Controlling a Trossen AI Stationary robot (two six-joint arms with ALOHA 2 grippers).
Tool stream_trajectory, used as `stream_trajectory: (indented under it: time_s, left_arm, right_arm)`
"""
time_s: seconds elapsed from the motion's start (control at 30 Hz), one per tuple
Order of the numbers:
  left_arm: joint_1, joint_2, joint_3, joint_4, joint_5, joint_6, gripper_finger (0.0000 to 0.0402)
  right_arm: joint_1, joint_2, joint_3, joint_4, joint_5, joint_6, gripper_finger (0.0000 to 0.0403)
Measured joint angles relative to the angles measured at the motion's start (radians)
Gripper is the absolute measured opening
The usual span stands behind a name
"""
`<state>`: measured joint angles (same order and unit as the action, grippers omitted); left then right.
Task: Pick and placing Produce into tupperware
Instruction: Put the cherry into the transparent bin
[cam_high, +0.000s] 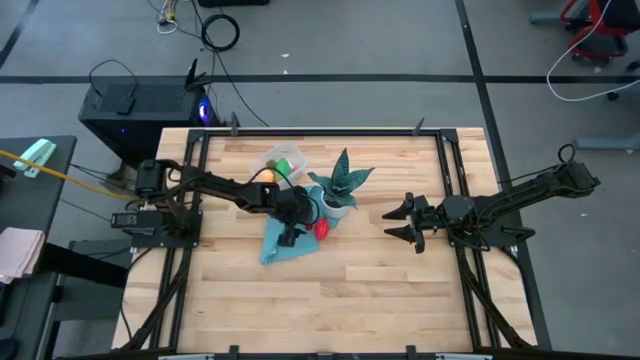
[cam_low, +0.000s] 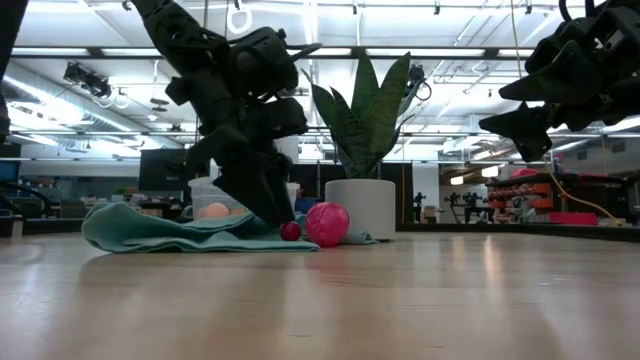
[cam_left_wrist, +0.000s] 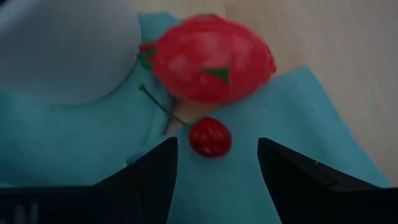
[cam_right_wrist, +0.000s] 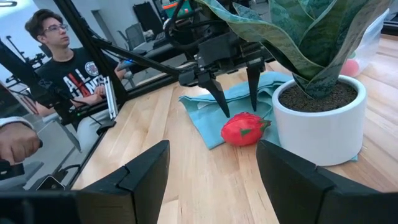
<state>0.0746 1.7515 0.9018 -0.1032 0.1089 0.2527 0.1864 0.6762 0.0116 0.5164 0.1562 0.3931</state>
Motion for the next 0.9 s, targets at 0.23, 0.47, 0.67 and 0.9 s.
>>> stream_trajectory:
  time_s: [0.23, 0.47, 0.67, 0.9]
  left_arm:
    - [0.0, 0.0, 0.0, 0.027, 0.0, -0.007, 0.0229]
    - [0.0, 0.031, 0.001, 0.049, 0.001, -0.02, 0.0228]
    - [0.0, 0.056, 0.0, 0.045, 0.001, -0.025, 0.0228]
    - [0.0, 0.056, 0.0, 0.05, 0.001, -0.024, 0.0229]
  right_arm:
    - [0.0, 0.0, 0.0, 0.0, 0.0, 0.0, 0.0246]
    - [0.0, 0.0, 0.0, 0.0, 0.0, 0.0, 0.0246]
    - [0.0, 0.0, 0.0, -0.001, 0.0, 0.0, 0.0246]
    - [0.0, 0.0, 0.0, -0.002, 0.0, 0.0, 0.0246]
